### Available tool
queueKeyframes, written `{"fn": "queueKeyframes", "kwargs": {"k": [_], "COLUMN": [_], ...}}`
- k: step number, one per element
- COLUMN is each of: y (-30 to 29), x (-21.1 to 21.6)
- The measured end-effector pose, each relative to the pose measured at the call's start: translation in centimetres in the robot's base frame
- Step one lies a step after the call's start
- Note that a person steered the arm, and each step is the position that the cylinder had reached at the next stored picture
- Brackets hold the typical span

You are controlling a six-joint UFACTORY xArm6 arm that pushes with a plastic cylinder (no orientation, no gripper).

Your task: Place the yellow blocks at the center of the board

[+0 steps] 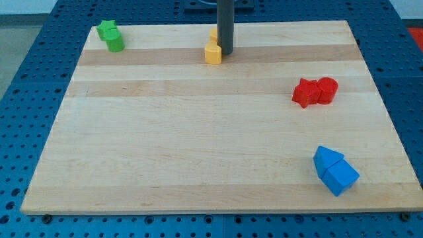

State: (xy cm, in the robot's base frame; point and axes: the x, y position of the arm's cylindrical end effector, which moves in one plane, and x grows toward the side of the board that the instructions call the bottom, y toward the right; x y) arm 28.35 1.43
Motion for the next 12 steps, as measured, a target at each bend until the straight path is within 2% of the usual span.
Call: {"fn": "queueKeyframes", "kwargs": {"k": [1,2,3,6,7,9,12], "y": [5.0,5.8,4.8,-0.9,-0.9,-1.3,-5.2], "x": [-1.6,-7.3,-9.1,-8.0,-5.7,-4.6,-1.6]}}
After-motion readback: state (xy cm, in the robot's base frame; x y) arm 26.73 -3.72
